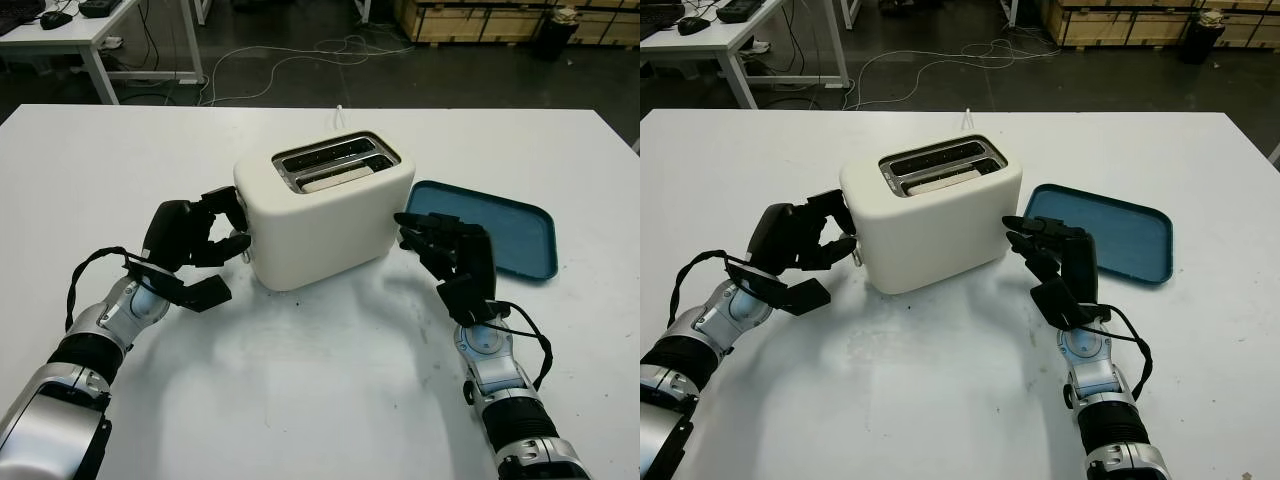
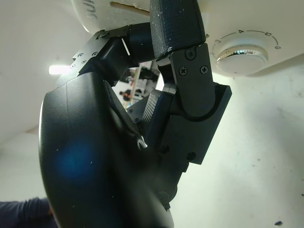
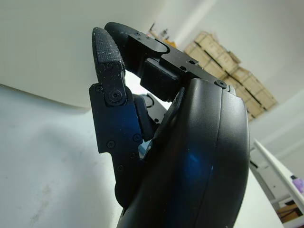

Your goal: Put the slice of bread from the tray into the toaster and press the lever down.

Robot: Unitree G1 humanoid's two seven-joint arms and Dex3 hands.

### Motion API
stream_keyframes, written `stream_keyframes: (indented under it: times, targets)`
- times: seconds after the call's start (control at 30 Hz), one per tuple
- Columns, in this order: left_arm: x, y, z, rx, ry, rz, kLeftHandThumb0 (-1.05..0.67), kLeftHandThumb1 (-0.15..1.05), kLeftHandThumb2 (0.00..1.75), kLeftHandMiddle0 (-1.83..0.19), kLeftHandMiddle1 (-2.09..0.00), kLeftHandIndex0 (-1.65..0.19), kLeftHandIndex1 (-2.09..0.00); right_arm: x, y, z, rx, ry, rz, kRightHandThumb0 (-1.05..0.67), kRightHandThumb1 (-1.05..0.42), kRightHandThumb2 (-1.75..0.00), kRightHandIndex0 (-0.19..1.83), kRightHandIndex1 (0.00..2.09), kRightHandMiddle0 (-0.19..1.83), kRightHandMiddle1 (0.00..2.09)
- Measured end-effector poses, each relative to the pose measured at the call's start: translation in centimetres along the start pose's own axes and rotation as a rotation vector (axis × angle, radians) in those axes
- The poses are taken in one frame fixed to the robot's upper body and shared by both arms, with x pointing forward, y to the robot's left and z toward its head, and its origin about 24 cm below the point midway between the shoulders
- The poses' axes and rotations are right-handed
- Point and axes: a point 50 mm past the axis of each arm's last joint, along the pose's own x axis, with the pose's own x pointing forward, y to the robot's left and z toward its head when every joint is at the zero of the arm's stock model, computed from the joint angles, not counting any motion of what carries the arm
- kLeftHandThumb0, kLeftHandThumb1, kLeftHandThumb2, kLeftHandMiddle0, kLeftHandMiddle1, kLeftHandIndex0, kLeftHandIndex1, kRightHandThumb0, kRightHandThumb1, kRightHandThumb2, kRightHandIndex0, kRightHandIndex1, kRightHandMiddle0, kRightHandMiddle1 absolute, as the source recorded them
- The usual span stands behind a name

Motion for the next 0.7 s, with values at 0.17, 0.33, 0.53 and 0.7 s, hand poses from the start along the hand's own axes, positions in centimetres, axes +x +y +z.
stream_keyframes:
  times: [0.17, 0.33, 0.53, 0.7]
  targets:
    - [0.1, 0.8, 0.2, 0.012, -0.022, 0.059, -0.91, 0.92, 0.81, -1.34, -1.75, -0.58, -1.75, 0.0, 0.0, 0.0, 0.0, 0.0, 0.0, -0.51, -0.92, -0.02, 0.98, 0.94, 1.2, 0.0]
    - [0.8, 4.6, -0.2, 0.065, -0.04, 0.197, -0.91, 0.92, 0.86, -1.31, -1.75, -0.42, -1.75, 0.0, 0.0, 0.0, 0.0, 0.0, 0.0, -0.52, -0.92, -0.03, 0.98, 0.95, 1.21, 0.0]
    - [1.0, 5.6, 0.0, 0.074, -0.053, 0.235, -0.96, 0.92, 0.87, -1.3, -1.75, -0.36, -1.75, 0.0, 0.0, 0.0, 0.0, 0.0, 0.0, -0.51, -0.92, -0.03, 0.99, 0.94, 1.21, 0.0]
    - [1.1, 5.6, 0.0, 0.076, -0.05, 0.235, -0.99, 0.92, 0.83, -1.11, -1.75, -0.35, -1.75, 0.0, 0.0, 0.0, 0.0, 0.0, 0.0, -0.52, -0.92, -0.03, 0.98, 0.94, 1.2, 0.0]
